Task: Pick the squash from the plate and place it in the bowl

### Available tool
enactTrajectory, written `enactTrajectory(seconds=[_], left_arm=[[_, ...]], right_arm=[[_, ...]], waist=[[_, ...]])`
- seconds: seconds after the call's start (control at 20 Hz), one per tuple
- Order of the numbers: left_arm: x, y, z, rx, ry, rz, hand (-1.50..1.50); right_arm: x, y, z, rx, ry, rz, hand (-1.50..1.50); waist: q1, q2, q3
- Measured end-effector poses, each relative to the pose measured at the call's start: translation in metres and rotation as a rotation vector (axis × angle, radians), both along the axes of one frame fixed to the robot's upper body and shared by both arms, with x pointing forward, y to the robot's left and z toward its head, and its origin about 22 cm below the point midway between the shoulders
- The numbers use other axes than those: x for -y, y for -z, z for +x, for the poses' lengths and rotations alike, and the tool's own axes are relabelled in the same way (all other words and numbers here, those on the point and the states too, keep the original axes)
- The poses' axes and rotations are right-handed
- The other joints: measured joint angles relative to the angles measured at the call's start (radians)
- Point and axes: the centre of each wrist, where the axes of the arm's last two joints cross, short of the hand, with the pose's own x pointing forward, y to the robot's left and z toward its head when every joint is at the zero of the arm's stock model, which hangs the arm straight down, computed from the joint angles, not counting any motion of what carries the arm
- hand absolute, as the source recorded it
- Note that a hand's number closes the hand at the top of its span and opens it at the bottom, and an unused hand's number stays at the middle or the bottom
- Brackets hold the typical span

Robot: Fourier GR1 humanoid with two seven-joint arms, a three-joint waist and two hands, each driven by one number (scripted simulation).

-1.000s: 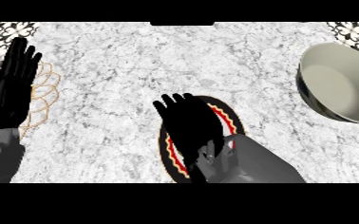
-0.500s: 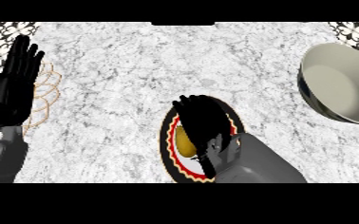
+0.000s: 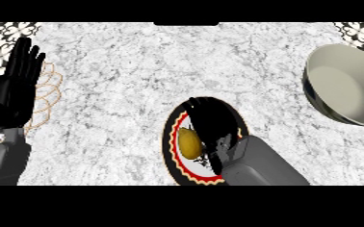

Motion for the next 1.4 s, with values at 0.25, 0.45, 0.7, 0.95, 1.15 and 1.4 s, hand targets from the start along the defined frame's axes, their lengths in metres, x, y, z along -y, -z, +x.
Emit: enactTrajectory(seconds=[0.25, 0.45, 0.7, 0.95, 1.15, 1.4], left_arm=[[-0.003, -0.005, 0.002, 0.003, -0.001, 0.001, 0.0], [0.001, -0.005, 0.001, 0.004, -0.002, 0.001, 0.0], [0.001, -0.007, 0.0, 0.004, 0.0, 0.005, 0.0], [0.002, -0.01, -0.002, 0.0, 0.002, 0.002, 0.0], [0.002, -0.008, -0.002, -0.001, 0.0, 0.001, 0.0], [-0.001, -0.007, 0.0, 0.003, -0.001, -0.004, 0.0]], right_arm=[[0.004, 0.01, 0.001, 0.001, -0.007, 0.007, -1.5], [0.002, 0.021, 0.006, -0.005, 0.0, -0.012, -1.5], [0.006, 0.034, 0.016, -0.011, 0.003, -0.026, -1.5], [0.006, 0.053, 0.015, -0.023, 0.021, -0.039, -1.5], [0.012, 0.063, 0.022, -0.027, 0.047, -0.063, -1.5], [0.018, 0.073, 0.03, -0.036, 0.067, -0.083, 1.5]], waist=[[0.0, 0.0, 0.0], [0.0, 0.0, 0.0], [0.001, 0.0, 0.0], [0.0, 0.0, 0.0], [0.0, 0.0, 0.0], [0.0, 0.0, 0.0]])
